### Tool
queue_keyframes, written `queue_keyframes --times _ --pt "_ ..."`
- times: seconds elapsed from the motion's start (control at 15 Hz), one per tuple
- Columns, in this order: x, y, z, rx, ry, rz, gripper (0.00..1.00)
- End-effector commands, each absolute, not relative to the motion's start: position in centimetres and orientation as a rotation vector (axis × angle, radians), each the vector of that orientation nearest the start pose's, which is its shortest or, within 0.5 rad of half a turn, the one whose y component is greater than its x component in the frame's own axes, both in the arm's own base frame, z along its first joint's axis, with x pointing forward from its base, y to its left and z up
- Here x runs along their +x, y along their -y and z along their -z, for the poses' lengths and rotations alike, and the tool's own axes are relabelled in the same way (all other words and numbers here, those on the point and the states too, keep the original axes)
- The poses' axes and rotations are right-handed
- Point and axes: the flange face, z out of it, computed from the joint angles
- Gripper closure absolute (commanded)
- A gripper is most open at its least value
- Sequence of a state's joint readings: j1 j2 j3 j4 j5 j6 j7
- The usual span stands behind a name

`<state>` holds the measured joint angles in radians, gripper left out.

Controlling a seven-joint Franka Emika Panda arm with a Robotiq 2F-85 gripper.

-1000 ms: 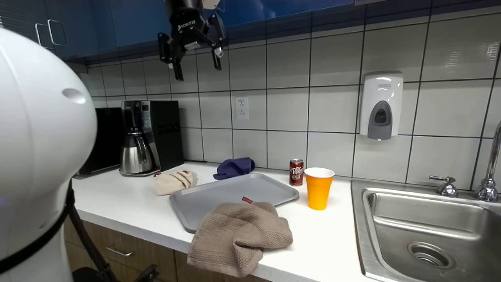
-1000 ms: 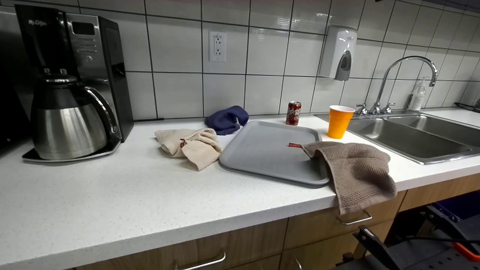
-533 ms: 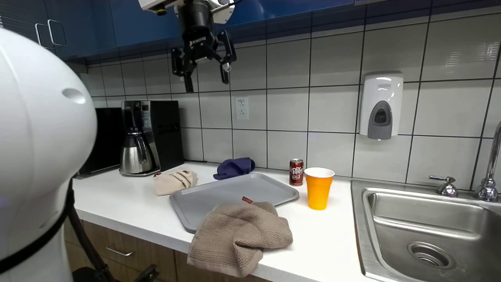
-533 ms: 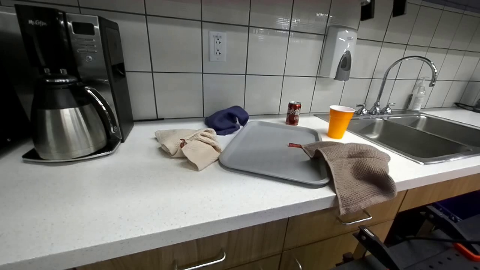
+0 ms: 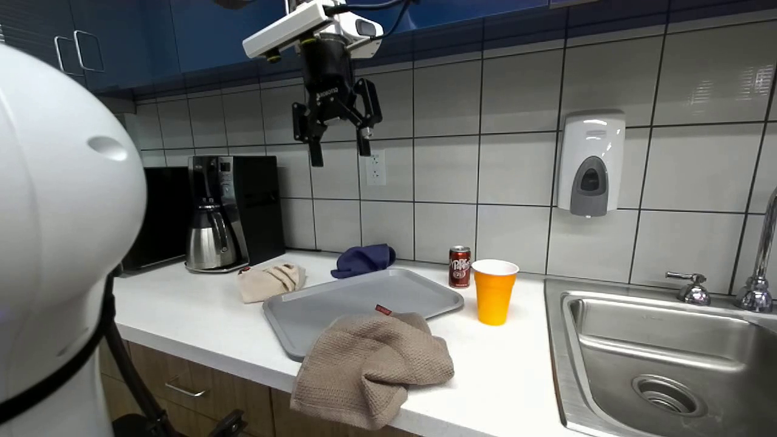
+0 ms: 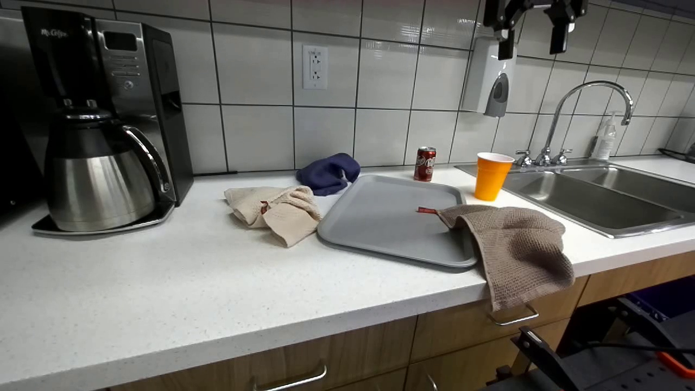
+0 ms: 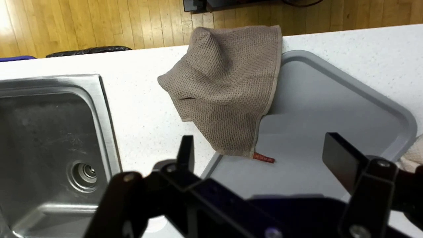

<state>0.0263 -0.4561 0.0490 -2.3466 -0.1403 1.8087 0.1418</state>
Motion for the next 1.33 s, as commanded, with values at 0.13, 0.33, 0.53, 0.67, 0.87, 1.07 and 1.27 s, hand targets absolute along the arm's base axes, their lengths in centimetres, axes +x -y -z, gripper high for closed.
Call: queue_keyframes --times 0.13,0.33,0.53,0.67,0.87,1.07,1.27 --pt "40.2 -1.3 -46.9 -3.267 -0.345 -0.063 0.00" --pt "39.6 -1.1 -45.1 -3.234 -0.475 -0.050 0.00" --pt "38.9 -0.6 -43.2 -3.190 -0.587 -0.028 0.00" --pt "38.6 0.0 -41.9 -3.170 -0.663 -0.019 0.00" --pt "38.2 1.4 -40.2 -3.144 -0.777 0.006 0.00" --pt "37.8 2.6 -38.7 -3.099 -0.894 0.032 0.00" --pt "37.4 3.8 -37.1 -3.054 -1.001 0.046 0.00"
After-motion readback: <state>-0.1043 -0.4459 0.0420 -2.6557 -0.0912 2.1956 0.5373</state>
